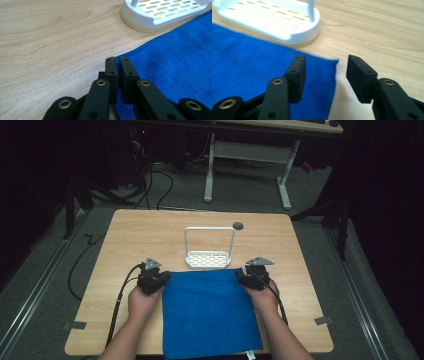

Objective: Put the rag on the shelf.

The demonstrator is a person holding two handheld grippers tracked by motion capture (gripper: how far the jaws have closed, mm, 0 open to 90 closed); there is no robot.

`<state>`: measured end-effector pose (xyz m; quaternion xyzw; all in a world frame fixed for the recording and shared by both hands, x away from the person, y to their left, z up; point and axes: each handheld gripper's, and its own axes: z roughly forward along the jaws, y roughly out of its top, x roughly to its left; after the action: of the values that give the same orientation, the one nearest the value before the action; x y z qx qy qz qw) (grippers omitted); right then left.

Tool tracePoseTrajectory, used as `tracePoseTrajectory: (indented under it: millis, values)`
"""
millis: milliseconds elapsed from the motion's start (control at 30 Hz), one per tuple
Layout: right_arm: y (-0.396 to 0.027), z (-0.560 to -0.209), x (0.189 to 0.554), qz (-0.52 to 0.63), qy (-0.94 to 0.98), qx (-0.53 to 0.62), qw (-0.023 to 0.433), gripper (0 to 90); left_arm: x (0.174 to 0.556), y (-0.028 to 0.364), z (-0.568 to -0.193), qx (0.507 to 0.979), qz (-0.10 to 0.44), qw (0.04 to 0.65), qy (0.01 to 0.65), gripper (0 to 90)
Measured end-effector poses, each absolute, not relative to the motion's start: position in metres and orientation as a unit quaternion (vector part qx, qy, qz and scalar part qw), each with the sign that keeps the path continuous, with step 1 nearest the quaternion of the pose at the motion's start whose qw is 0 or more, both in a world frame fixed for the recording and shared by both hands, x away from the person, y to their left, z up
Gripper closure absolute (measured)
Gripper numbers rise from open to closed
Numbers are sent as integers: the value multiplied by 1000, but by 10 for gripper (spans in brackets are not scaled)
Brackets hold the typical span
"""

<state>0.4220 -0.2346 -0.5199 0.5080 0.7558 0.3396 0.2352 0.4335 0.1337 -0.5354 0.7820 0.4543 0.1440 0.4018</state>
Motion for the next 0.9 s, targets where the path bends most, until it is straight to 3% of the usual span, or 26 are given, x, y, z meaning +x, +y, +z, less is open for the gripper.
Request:
tracePoseTrajectory:
  millis: [100,467,567,600,700,900]
  values:
    - [-234,-524,438,325,758,520,221,496,433,133,-536,783,145,401,453,858]
    - [-234,-526,438,312,769,516,213,521,433,133,-535,783,146,399,453,856]
    - [-234,-526,437,316,774,507,212,613,433,133,-535,783,145,399,454,856]
    - [-233,-526,436,318,776,503,209,706,433,133,-535,783,145,399,454,856]
    - [-230,-526,435,324,783,492,198,867,433,134,-535,787,138,401,448,861]
    - [-226,-517,422,358,777,469,217,880,427,138,-528,781,150,420,438,872]
